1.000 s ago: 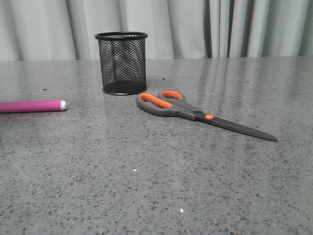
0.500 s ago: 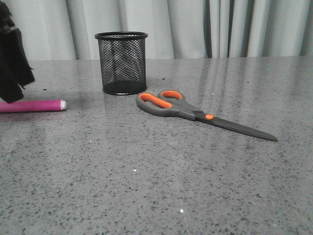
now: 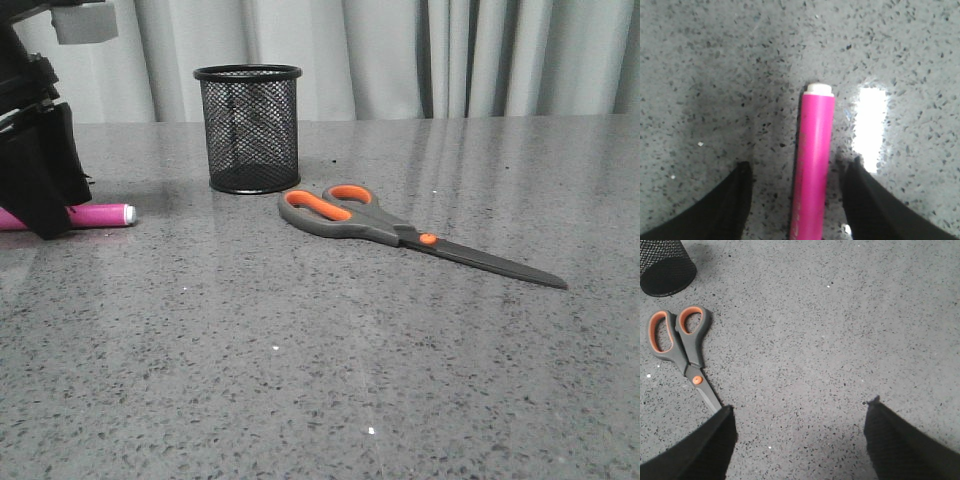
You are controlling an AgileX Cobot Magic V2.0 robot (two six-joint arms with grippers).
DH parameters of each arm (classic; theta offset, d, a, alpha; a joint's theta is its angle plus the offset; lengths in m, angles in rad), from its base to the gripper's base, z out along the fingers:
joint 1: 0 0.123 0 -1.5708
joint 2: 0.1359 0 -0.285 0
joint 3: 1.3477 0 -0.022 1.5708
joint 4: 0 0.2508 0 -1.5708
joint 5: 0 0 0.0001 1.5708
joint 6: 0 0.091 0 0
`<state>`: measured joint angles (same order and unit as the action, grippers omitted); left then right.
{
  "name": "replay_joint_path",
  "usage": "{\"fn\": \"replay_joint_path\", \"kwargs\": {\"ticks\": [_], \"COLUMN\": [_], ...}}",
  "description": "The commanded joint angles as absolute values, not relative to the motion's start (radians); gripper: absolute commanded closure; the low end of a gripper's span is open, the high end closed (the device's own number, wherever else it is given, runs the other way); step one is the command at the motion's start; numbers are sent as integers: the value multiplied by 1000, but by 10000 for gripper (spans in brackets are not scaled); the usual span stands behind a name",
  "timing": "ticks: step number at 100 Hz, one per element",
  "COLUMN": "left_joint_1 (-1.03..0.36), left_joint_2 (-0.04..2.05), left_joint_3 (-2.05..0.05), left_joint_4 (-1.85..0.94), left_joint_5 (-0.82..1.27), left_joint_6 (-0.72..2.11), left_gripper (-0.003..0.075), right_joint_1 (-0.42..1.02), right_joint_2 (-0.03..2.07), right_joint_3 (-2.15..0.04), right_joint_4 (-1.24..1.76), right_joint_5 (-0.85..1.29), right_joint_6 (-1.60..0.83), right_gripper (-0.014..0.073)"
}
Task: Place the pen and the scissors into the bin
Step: 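Lower the left gripper and grasp the pink marker, then lift the pink marker and carry it over the mesh cup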
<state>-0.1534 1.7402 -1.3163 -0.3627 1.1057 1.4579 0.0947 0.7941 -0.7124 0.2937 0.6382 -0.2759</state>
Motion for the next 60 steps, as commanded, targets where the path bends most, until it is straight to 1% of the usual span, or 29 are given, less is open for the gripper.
{"fn": "replay_joint_path", "kwargs": {"ticks": [1, 9, 14, 17, 28, 40, 52, 60], "left_joint_1": [-162, -162, -162, -162, -162, -162, -160, -160], "left_joint_2": [1706, 1708, 1708, 1708, 1706, 1678, 1643, 1629], "left_joint_3": [-1343, -1343, -1343, -1345, -1374, -1449, -1554, -1612], "left_joint_4": [-385, -383, -383, -383, -385, -424, -563, -729], "left_joint_5": [1130, 1140, 1142, 1142, 1156, 1179, 1195, 1186], "left_joint_6": [1461, 1461, 1461, 1461, 1461, 1432, 1428, 1428], "left_gripper": [434, 577, 699, 738, 730, 730, 730, 730], "right_joint_1": [87, 87, 87, 87, 87, 87, 87, 87], "right_joint_2": [795, 795, 795, 795, 795, 795, 795, 795], "right_joint_3": [-748, -748, -748, -748, -748, -748, -748, -748], "right_joint_4": [295, 295, 295, 295, 295, 295, 295, 295], "right_joint_5": [585, 585, 585, 585, 585, 586, 586, 586], "right_joint_6": [-285, -285, -285, -285, -285, -285, -285, -285], "right_gripper": [108, 108, 108, 108, 108, 108, 108, 108]}}
